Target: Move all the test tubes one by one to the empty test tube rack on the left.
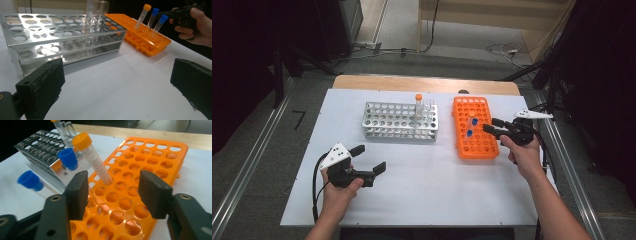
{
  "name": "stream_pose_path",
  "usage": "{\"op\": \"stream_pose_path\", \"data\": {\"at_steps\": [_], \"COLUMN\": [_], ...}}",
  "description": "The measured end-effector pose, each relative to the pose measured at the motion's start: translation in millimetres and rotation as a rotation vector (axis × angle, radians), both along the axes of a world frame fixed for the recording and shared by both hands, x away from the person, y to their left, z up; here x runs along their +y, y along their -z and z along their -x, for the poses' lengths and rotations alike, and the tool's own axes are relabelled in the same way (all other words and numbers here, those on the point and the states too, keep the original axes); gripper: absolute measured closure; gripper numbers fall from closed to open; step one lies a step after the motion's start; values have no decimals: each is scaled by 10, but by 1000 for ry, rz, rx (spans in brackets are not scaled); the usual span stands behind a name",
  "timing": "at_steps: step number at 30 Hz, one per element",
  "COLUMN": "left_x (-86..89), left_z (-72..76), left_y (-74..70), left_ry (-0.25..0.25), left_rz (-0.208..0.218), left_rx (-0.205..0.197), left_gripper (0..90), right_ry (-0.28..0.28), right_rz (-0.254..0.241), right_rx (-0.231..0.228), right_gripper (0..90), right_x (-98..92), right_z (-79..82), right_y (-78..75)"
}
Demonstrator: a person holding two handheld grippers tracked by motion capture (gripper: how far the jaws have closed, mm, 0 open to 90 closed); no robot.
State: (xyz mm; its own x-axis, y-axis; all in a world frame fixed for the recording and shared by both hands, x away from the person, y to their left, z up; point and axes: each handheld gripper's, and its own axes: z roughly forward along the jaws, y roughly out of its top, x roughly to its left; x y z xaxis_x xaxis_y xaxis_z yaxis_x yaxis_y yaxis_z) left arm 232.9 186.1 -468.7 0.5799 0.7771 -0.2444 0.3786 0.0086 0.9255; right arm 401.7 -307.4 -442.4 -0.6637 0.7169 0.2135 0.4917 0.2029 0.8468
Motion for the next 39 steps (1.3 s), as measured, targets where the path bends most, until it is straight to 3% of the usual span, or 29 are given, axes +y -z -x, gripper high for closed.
{"op": "stream_pose_path", "data": {"at_steps": [10,22,28,39], "left_x": [-54,-42,-35,-37], "left_z": [0,-8,-12,-14], "left_y": [35,35,45,56], "left_ry": [16,10,6,4], "left_rz": [-11,1,2,0], "left_rx": [11,17,23,27], "left_gripper": [0,0,0,0], "right_ry": [-28,-84,-84,-65], "right_rz": [52,107,135,205], "right_rx": [34,41,61,53], "right_gripper": [532,523,541,677], "right_x": [170,327,416,568], "right_z": [-162,-225,-268,-352], "right_y": [81,111,155,161]}}
